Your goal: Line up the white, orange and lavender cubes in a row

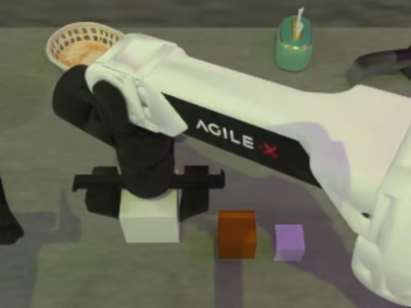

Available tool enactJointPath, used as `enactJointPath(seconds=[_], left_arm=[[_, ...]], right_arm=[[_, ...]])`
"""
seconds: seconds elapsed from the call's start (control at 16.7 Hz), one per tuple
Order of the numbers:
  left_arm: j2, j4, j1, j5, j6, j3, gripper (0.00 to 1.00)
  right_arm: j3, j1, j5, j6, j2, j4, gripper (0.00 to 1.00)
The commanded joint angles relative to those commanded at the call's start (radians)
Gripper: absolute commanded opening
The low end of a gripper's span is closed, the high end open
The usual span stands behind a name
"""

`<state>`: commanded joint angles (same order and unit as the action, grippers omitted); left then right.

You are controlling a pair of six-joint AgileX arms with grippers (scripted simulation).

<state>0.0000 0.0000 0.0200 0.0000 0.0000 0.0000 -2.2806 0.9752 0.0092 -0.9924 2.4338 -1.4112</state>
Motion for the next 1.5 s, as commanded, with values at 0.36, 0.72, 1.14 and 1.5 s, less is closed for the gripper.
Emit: enactJointPath(seconds=[0.36,0.72,1.14,1.5], left_arm=[[0.000,0.000,0.000,0.000,0.000,0.000,1.00],[0.000,0.000,0.000,0.000,0.000,0.000,1.00],[0.000,0.000,0.000,0.000,0.000,0.000,1.00],[0.000,0.000,0.000,0.000,0.000,0.000,1.00]], right_arm=[[0.169,0.003,0.001,-0.002,0.016,0.189,0.00],[0.233,0.006,0.002,-0.003,0.025,0.255,0.00],[0.233,0.006,0.002,-0.003,0.025,0.255,0.45],[0.233,0.006,0.002,-0.003,0.025,0.255,0.90]])
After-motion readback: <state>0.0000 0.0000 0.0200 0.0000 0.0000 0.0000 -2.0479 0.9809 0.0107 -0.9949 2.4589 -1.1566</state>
